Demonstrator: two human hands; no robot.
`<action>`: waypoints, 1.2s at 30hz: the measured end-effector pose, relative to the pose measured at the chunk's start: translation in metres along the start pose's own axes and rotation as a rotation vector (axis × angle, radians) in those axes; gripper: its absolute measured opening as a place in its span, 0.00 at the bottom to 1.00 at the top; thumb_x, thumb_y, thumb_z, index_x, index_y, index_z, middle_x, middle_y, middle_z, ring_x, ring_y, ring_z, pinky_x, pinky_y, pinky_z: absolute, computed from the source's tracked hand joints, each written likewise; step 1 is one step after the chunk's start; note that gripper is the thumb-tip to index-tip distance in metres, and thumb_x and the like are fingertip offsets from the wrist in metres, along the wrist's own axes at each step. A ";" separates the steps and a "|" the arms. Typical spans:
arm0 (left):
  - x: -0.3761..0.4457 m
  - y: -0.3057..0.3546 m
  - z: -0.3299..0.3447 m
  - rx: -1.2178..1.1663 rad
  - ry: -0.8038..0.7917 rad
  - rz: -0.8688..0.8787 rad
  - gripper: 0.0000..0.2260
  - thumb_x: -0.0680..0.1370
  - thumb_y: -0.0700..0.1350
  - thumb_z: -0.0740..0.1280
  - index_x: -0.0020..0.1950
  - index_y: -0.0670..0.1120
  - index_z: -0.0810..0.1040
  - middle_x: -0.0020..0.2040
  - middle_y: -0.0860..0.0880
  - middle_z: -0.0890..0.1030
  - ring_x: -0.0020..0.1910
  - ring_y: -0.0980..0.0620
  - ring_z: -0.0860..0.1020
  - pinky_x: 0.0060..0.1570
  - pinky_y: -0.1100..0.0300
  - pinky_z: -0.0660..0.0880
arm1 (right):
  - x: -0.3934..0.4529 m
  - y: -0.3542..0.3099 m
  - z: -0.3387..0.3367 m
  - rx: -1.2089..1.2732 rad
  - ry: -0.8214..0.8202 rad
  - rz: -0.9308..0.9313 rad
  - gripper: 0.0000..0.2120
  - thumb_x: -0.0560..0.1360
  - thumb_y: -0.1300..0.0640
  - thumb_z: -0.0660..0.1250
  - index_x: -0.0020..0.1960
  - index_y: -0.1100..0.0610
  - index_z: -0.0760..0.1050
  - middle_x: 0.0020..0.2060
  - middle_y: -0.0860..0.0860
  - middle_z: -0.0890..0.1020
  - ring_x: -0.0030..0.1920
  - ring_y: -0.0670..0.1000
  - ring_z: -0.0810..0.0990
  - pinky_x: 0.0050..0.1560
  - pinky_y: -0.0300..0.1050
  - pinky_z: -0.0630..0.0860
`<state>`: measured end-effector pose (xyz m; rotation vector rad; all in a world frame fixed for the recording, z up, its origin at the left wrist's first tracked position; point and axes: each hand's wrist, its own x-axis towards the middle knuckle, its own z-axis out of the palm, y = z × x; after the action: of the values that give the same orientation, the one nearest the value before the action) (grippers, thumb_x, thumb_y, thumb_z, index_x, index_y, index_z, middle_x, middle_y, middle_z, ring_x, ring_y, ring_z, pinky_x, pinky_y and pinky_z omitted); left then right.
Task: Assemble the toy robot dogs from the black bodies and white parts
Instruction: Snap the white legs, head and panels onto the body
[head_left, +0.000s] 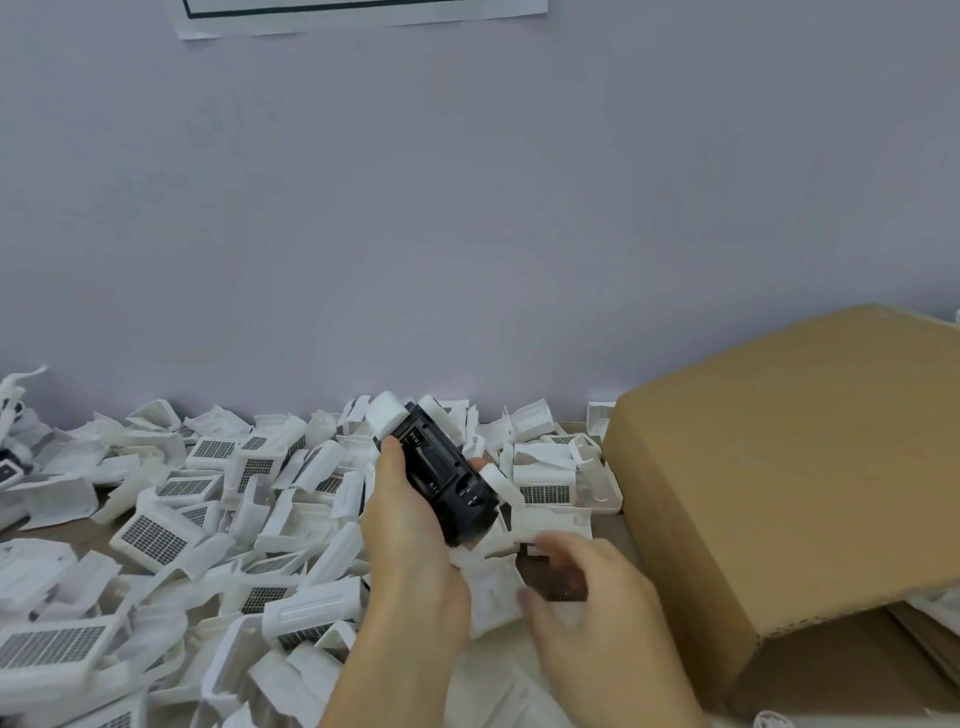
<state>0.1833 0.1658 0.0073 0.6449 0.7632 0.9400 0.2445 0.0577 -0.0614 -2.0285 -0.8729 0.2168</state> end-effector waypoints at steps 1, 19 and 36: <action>0.000 0.001 0.000 -0.016 -0.003 -0.009 0.16 0.84 0.56 0.61 0.45 0.49 0.81 0.36 0.44 0.86 0.33 0.47 0.82 0.40 0.52 0.77 | -0.001 -0.003 0.002 -0.065 -0.069 -0.034 0.18 0.72 0.51 0.76 0.55 0.37 0.72 0.52 0.37 0.76 0.57 0.41 0.75 0.61 0.36 0.71; 0.006 -0.001 -0.002 0.073 -0.067 0.048 0.15 0.84 0.55 0.60 0.49 0.49 0.82 0.39 0.43 0.87 0.31 0.49 0.83 0.36 0.55 0.78 | 0.003 0.000 0.004 -0.210 -0.198 -0.203 0.02 0.77 0.47 0.71 0.47 0.43 0.82 0.47 0.34 0.67 0.56 0.37 0.65 0.54 0.24 0.61; 0.006 -0.013 0.002 0.539 -0.319 0.174 0.12 0.83 0.61 0.59 0.58 0.64 0.81 0.52 0.55 0.86 0.57 0.52 0.83 0.61 0.49 0.76 | 0.010 -0.020 -0.017 1.201 0.198 0.268 0.20 0.80 0.47 0.61 0.39 0.56 0.83 0.36 0.54 0.86 0.32 0.49 0.85 0.27 0.42 0.79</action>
<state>0.1931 0.1645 -0.0036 1.3173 0.6801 0.7597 0.2500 0.0602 -0.0339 -0.9856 -0.1962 0.5257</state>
